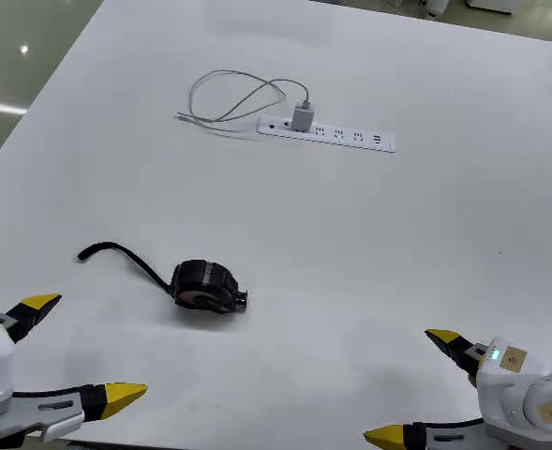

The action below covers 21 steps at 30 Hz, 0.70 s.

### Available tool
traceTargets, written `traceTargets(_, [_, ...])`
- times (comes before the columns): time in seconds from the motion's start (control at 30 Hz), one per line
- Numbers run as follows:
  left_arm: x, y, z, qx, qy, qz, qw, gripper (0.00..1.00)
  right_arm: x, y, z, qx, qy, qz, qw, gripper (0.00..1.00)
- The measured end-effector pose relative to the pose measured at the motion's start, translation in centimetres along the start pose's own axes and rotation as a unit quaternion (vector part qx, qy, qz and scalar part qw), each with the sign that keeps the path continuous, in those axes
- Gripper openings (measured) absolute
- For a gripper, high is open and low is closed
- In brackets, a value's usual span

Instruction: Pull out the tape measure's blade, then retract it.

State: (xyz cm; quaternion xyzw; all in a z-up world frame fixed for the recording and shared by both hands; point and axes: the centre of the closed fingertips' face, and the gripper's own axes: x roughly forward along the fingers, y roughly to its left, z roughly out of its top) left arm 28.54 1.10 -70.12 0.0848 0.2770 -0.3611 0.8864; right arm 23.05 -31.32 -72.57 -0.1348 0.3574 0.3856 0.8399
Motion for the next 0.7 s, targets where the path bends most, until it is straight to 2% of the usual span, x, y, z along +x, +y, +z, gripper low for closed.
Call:
traceTargets(0.2, [-0.04,-0.1,-0.05,-0.001,-0.001,-0.006,1.0,0.95,-0.01,0.15,-0.08,0.004,-0.002,-0.001,1.0,0.99])
traceTargets(0.27, [-0.07,-0.07,-0.06,-0.011,0.0,-0.011,0.9999,0.93,0.0,0.23,-0.07,0.005,-0.003,-0.001,1.0,0.99])
traceTargets(0.33, [-0.09,-0.07,-0.16,-0.007,0.003,-0.011,0.9999,0.9,0.0,0.24,-0.04,0.006,-0.004,-0.002,1.0,0.99])
traceTargets(0.37, [-0.06,0.13,-0.01,-0.006,-0.002,-0.006,1.0,0.95,0.0,0.25,-0.06,0.006,-0.004,-0.002,1.0,0.99])
traceTargets(0.7, [-0.05,0.12,-0.01,-0.007,-0.001,-0.008,0.9999,0.96,-0.05,0.13,-0.07,0.006,-0.004,-0.002,1.0,0.99])
